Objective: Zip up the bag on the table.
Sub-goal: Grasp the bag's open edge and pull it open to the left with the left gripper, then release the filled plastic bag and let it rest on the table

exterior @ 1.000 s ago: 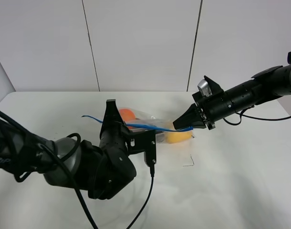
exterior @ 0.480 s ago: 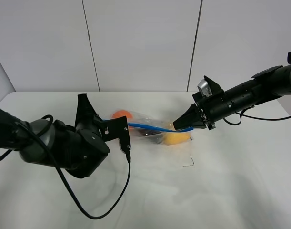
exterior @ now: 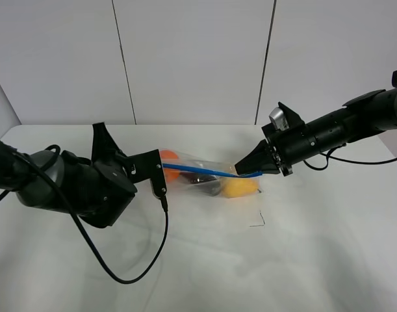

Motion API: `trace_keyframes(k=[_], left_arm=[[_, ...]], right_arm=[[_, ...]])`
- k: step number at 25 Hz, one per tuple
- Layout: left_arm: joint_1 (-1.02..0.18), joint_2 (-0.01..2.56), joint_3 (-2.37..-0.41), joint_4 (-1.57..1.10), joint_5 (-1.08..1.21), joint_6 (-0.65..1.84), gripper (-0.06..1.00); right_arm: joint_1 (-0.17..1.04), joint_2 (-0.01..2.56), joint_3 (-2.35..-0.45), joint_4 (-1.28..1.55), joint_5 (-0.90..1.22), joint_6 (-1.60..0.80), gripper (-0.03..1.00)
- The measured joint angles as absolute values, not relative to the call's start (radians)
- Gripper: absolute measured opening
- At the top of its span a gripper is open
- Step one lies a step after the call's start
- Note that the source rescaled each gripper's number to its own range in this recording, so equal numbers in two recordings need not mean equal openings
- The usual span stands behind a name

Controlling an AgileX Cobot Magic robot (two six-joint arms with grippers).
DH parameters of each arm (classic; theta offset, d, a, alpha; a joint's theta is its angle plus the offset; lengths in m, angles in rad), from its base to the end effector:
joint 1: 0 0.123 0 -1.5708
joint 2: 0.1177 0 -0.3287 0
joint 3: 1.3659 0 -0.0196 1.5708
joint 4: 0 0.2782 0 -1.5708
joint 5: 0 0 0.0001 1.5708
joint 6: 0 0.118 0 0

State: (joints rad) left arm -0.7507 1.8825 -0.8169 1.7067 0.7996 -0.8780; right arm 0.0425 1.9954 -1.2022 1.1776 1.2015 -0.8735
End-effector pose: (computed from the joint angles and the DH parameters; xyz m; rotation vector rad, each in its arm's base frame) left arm 0.3233 -0.1868 0.1402 1.4181 1.8257 1.0090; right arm 0.3944 0.1185 0.1793 -0.3241 2.5986 1.4868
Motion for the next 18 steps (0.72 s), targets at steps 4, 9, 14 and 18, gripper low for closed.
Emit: trace_keyframes(k=[4, 9, 14, 18], left_arm=[[-0.743, 1.883, -0.817, 1.709, 0.789, -0.878, 0.0], [-0.732, 1.883, -0.816, 1.687, 0.809, -0.878, 0.14], [-0.721, 1.883, -0.816, 1.673, 0.833, -0.896, 0.57], [-0.721, 1.883, -0.816, 1.673, 0.875, -0.905, 0.69]], right_arm=[[0.046, 1.995, -1.202, 1.183, 1.2, -0.874, 0.0], [0.043, 1.995, -1.202, 1.151, 1.204, -0.874, 0.0], [0.042, 1.995, -1.202, 1.14, 1.205, -0.874, 0.0], [0.042, 1.995, -1.202, 1.14, 1.205, -0.877, 0.0]])
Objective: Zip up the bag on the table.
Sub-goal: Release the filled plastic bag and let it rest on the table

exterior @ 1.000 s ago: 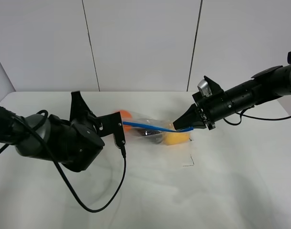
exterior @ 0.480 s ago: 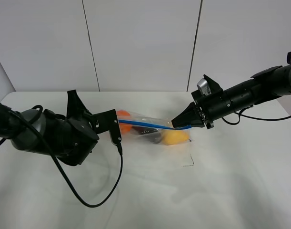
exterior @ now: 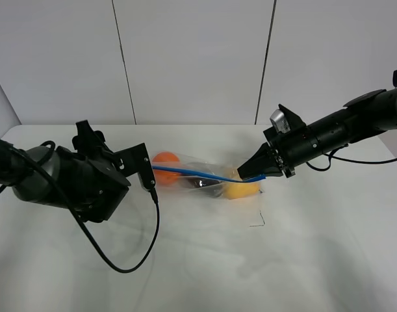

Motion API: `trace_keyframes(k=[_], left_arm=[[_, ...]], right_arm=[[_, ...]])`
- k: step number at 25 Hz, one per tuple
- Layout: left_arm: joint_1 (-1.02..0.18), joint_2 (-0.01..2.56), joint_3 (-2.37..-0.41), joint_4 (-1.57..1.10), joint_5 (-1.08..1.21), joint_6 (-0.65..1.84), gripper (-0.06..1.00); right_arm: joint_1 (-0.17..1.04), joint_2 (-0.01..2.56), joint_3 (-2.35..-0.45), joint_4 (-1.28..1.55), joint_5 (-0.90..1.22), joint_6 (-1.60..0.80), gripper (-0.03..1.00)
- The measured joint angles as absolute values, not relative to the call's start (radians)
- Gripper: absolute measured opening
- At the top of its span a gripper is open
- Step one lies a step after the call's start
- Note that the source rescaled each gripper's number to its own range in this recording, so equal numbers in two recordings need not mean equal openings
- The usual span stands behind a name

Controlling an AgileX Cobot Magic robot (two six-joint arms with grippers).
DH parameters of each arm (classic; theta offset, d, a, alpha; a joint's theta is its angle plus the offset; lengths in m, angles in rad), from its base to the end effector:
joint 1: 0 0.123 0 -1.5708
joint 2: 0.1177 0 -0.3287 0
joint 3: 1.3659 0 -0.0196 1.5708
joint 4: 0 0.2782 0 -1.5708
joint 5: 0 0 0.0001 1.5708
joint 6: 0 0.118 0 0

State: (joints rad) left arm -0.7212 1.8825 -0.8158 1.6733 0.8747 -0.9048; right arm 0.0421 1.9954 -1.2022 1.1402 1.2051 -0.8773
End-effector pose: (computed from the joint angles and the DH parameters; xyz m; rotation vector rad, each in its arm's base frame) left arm 0.3284 -0.1687 0.1442 1.2997 1.8914 1.0910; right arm 0.3917 0.1168 0.1766 -0.3672 2.6241 1.4608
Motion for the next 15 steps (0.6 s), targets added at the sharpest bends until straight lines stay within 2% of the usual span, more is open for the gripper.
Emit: trace_keyframes(k=[15], left_arm=[[-0.721, 1.883, -0.816, 1.668, 0.903, -0.93, 0.72]], right_arm=[[0.042, 1.995, -1.202, 1.14, 1.205, -0.877, 0.0]])
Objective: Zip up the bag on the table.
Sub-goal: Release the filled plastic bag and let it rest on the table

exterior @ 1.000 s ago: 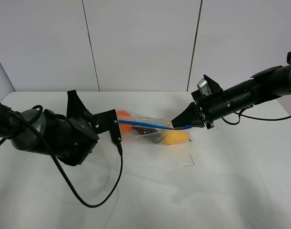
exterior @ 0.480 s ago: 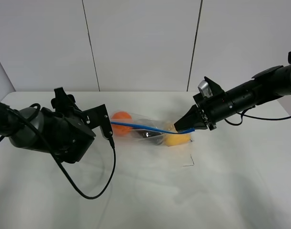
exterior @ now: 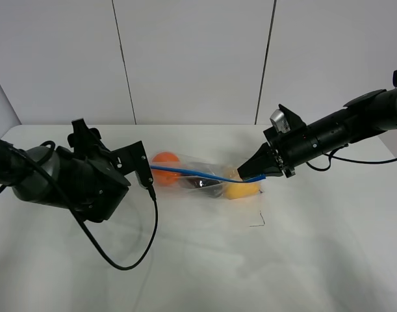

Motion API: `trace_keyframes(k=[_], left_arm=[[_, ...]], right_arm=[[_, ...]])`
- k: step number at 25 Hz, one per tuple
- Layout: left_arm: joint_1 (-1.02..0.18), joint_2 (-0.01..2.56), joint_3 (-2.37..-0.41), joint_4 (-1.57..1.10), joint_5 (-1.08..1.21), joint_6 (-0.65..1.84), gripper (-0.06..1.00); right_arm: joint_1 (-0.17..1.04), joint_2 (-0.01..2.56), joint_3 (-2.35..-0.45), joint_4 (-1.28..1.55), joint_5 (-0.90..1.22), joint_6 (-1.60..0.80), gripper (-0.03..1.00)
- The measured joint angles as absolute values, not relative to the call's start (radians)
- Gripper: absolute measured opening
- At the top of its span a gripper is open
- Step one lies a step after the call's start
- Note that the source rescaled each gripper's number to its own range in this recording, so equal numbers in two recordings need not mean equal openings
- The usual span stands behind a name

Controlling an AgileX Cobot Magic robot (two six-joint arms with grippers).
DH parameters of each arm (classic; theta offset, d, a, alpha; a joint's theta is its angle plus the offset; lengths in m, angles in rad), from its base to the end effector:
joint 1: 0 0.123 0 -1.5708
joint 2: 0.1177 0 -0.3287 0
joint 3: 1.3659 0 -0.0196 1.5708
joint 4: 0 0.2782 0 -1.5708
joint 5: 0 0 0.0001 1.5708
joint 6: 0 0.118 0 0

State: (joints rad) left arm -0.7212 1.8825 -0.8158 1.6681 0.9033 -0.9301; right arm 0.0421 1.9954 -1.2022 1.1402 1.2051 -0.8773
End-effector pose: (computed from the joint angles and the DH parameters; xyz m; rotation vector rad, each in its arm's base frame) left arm 0.3286 -0.1660 0.1463 1.2511 1.9034 1.1102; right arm 0.3917 0.1168 0.1766 -0.3672 2.6241 1.4608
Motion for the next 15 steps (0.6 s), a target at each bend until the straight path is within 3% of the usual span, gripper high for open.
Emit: trace_keyframes(k=[5, 10, 15], left_arm=[[-0.721, 1.883, -0.816, 1.65, 0.913, -0.974, 0.75], [-0.735, 1.883, -0.816, 1.635, 0.951, -0.979, 0.95], [-0.74, 1.883, -0.816, 1.613, 0.951, -0.982, 1.0]], right_arm=[[0.042, 1.995, -1.202, 1.14, 1.205, -0.881, 0.0], [0.042, 1.995, -1.202, 1.14, 1.205, -0.882, 0.0], [0.042, 1.995, -1.202, 1.14, 1.205, -0.885, 0.0]])
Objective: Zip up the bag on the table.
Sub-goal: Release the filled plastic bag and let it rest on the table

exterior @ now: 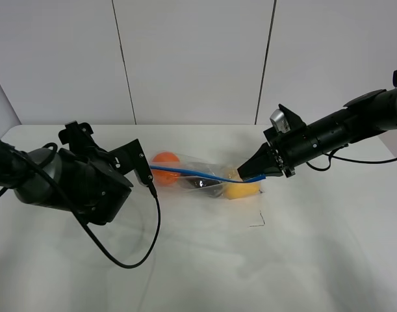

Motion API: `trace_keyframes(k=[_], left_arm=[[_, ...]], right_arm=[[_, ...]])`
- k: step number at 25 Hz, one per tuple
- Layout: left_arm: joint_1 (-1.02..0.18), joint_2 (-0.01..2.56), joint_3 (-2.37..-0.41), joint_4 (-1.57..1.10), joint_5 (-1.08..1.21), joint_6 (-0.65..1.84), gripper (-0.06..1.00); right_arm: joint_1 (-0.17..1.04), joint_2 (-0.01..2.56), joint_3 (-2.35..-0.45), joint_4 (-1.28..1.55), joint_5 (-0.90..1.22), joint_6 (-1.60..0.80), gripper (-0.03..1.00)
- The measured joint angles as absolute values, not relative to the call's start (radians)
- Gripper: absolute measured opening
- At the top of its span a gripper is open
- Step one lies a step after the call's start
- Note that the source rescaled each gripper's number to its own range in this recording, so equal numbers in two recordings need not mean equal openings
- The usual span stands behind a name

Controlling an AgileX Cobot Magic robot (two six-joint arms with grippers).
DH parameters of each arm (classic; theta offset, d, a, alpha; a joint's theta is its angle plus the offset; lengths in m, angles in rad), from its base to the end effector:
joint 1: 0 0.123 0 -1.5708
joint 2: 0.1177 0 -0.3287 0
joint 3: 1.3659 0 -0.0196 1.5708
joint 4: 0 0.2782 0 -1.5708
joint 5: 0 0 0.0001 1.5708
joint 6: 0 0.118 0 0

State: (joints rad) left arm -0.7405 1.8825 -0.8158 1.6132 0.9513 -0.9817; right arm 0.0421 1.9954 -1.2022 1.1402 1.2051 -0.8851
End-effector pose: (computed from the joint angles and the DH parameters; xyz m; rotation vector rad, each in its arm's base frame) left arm 0.3229 -0.1651 0.1473 1.1461 1.9583 1.1193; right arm 0.3917 0.1168 0.1766 -0.3770 2.6197 1.4585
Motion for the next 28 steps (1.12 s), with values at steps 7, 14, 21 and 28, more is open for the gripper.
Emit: trace_keyframes(k=[7, 14, 21, 28], left_arm=[[-0.74, 1.883, -0.875, 1.478, 0.981, -0.949, 1.0], [-0.634, 1.876, -1.061, 1.106, 1.001, -0.727, 1.0], [-0.353, 1.692, -1.148, 0.709, 0.894, -0.479, 1.0], [-0.01, 1.484, -1.154, 0.338, 0.895, -0.167, 1.0]], right_arm=[[0.042, 1.995, -1.202, 1.14, 1.205, -0.889, 0.0], [0.042, 1.995, -1.202, 1.14, 1.205, -0.889, 0.0], [0.042, 1.995, -1.202, 1.14, 1.205, -0.904, 0.0], [0.042, 1.995, -1.202, 1.14, 1.205, -0.917, 0.0]])
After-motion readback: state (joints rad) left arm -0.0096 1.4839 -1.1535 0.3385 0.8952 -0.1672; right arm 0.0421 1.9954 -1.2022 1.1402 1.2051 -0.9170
